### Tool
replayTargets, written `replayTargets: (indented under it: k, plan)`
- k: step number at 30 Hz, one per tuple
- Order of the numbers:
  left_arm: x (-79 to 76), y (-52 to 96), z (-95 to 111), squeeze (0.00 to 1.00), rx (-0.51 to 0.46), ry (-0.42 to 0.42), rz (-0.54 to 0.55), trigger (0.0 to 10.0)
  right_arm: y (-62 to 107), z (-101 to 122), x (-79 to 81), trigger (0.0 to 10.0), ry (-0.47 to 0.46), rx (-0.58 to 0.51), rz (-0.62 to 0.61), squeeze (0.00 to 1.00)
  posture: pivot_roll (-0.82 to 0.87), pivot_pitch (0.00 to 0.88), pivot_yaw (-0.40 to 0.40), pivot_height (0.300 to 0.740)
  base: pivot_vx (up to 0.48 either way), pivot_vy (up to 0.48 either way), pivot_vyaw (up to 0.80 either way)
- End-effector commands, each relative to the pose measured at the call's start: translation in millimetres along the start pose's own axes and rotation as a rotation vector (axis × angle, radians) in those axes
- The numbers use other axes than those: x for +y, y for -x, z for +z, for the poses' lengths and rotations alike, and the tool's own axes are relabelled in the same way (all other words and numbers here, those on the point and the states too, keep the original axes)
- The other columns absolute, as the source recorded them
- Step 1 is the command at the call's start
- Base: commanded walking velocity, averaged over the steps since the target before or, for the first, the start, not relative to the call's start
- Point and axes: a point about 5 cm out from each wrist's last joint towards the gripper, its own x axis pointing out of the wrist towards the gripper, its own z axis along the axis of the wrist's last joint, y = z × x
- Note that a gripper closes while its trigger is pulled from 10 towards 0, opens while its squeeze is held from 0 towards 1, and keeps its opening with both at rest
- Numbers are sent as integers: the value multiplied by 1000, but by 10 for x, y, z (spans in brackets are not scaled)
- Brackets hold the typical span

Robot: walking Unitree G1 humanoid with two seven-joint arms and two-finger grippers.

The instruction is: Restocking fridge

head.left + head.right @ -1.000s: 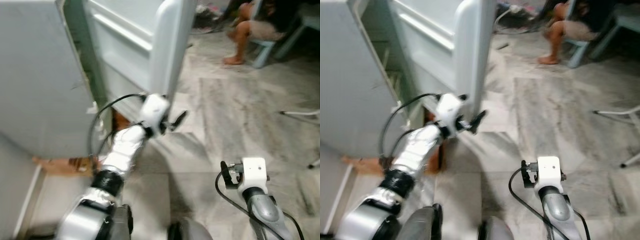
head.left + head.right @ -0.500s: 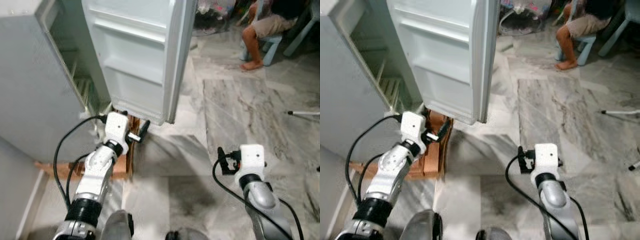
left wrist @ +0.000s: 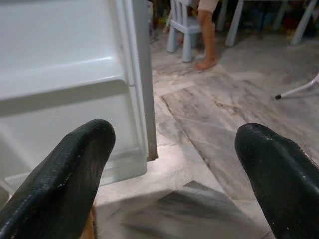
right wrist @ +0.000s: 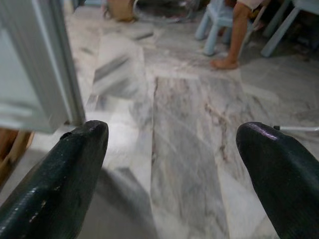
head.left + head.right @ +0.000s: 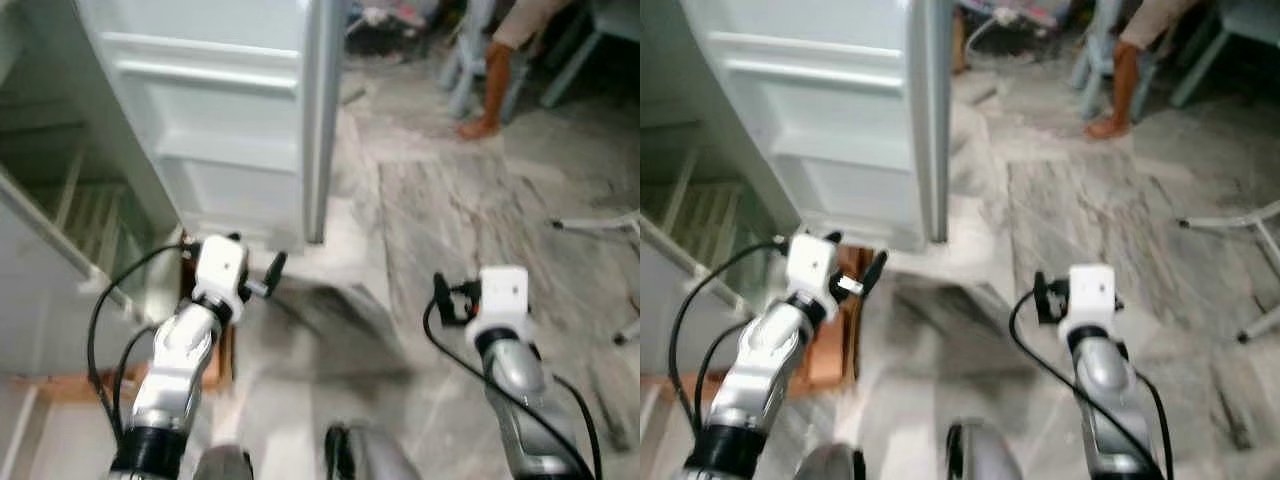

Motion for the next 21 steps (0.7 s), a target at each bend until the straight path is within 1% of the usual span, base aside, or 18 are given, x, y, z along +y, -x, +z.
replayTargets:
  k: [1,3,4,6,7,9,10,11,12,13,15,17,21]
  plan:
    - [146,126,-3,0,28,-33,61,10000,-26,29,71,10000,-7,-18,19,0,63,194,-31,740,0,0,0]
    - [183,220,21,0,19,-1,101,10000,-46,51,78,10000,-15,-27,6,0,57,197,-35,740,0,0,0]
    - [188,242,23,0,16,9,110,10000,-50,57,80,10000,-16,-31,1,0,58,197,-36,740,0,0,0]
    - [229,284,3,0,15,-21,175,10000,-59,72,93,10000,-15,-41,-3,0,54,192,-45,740,0,0,0]
    - [229,284,3,0,15,-21,175,10000,-59,72,93,10000,-15,-41,-3,0,54,192,-45,740,0,0,0]
    - [312,331,-6,0,-16,22,260,10000,-54,111,106,10000,-38,-65,-13,0,45,176,-60,740,0,0,0]
    - [354,343,0,0,-32,9,298,10000,-43,120,93,10000,-47,-72,-29,0,42,163,-61,740,0,0,0]
    - [398,358,15,0,-50,-1,338,10000,-22,126,71,10000,-35,-82,-60,0,37,151,-59,740,0,0,0]
    - [403,361,14,0,-53,11,340,10000,-13,125,67,10000,-26,-84,-69,0,35,147,-59,740,0,0,0]
    - [396,355,13,0,-45,2,342,10000,7,99,63,10000,-45,-84,-97,0,31,134,-55,740,0,0,0]
    - [387,352,1,0,-37,-7,347,10000,17,74,69,10000,-72,-86,-103,0,27,118,-54,740,0,0,0]
    - [341,311,-37,0,-21,1,329,10000,29,53,62,10000,-47,-87,-109,0,22,95,-51,740,0,0,0]
    - [269,241,-121,0,5,6,290,10000,29,26,55,10000,-39,-88,-109,0,17,44,-49,740,0,0,0]
